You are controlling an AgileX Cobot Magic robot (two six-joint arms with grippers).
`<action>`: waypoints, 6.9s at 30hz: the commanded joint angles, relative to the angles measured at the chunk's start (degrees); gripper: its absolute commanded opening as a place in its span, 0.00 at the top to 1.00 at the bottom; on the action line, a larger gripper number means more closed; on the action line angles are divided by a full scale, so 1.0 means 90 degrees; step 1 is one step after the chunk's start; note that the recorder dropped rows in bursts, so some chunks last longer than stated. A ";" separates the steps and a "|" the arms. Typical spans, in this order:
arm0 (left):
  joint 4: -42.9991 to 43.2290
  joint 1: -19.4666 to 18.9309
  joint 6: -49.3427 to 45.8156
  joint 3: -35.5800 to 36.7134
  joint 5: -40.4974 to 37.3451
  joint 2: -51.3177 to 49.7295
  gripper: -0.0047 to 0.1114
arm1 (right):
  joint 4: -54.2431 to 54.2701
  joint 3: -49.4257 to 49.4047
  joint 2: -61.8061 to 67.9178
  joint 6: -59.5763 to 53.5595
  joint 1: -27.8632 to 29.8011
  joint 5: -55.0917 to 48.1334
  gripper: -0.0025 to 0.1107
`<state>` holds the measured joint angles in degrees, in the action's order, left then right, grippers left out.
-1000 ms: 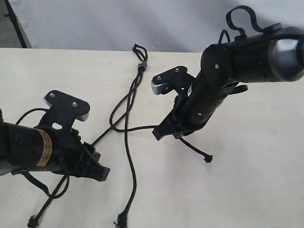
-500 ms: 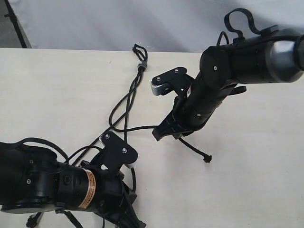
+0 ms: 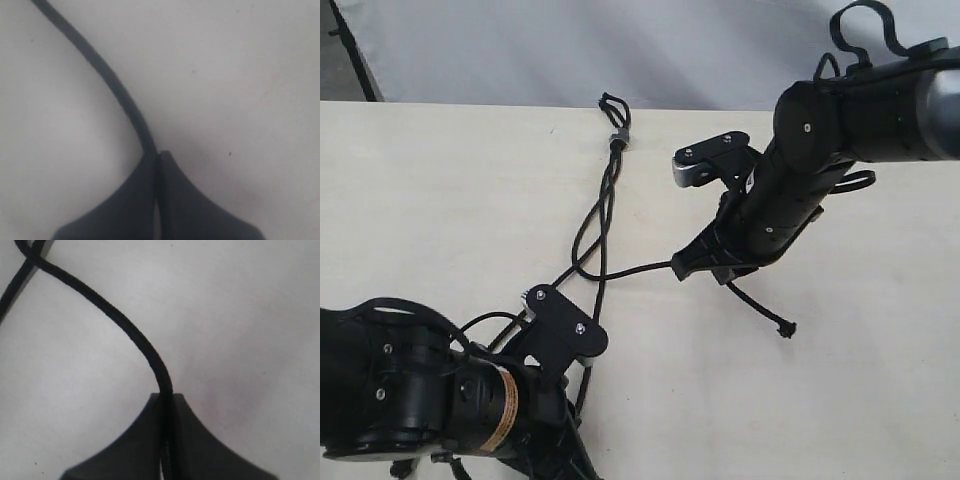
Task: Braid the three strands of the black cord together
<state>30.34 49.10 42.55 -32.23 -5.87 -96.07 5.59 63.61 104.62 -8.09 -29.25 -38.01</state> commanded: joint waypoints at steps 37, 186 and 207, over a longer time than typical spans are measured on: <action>-0.0638 0.0473 0.0226 0.0003 -0.1230 0.0242 0.88 | -0.0376 -0.0570 -0.1204 0.0157 0.0061 0.1159 0.47; -0.0357 -0.1228 -0.0712 0.0423 -0.0993 0.0312 0.96 | 0.0244 -0.3088 -0.1200 0.0470 -0.3061 0.1405 0.98; -0.0425 -0.1228 -0.0712 0.0423 -0.1024 0.0312 0.96 | 0.0244 -0.3296 -0.1200 0.0482 -0.3061 0.1459 0.98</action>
<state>27.51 38.13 36.03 -29.06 -10.89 -92.75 8.17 34.62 93.99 -3.88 -57.16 -24.46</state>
